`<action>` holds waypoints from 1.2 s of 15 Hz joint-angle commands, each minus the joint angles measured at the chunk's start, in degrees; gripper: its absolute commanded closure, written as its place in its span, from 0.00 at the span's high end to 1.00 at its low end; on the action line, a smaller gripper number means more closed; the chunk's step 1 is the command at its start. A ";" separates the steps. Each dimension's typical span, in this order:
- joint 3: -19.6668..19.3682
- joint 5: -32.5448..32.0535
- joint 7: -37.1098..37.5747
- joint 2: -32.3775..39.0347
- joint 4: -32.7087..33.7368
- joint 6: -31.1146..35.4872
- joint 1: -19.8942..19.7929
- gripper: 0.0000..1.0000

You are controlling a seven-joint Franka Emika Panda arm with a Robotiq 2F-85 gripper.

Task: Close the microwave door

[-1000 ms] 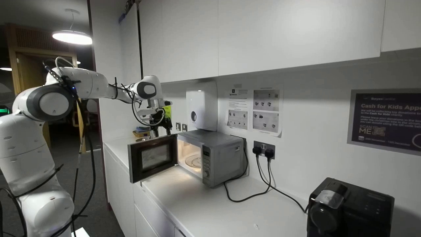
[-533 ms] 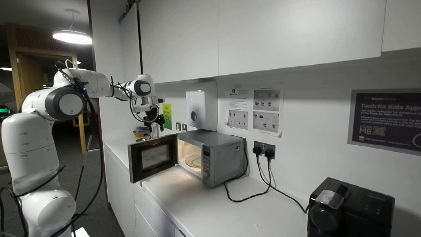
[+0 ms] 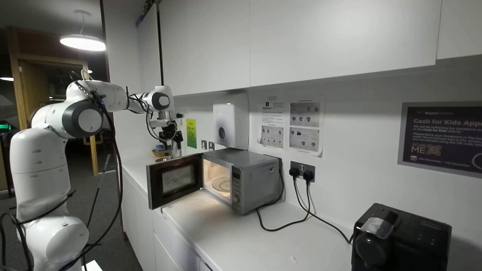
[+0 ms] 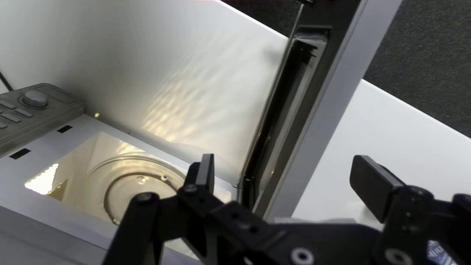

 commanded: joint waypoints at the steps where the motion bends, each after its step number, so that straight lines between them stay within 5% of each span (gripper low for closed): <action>1: 0.14 6.51 -4.21 1.86 2.85 -0.11 0.72 1.00; 18: -0.12 19.42 -57.41 4.54 -1.86 12.36 0.15 1.00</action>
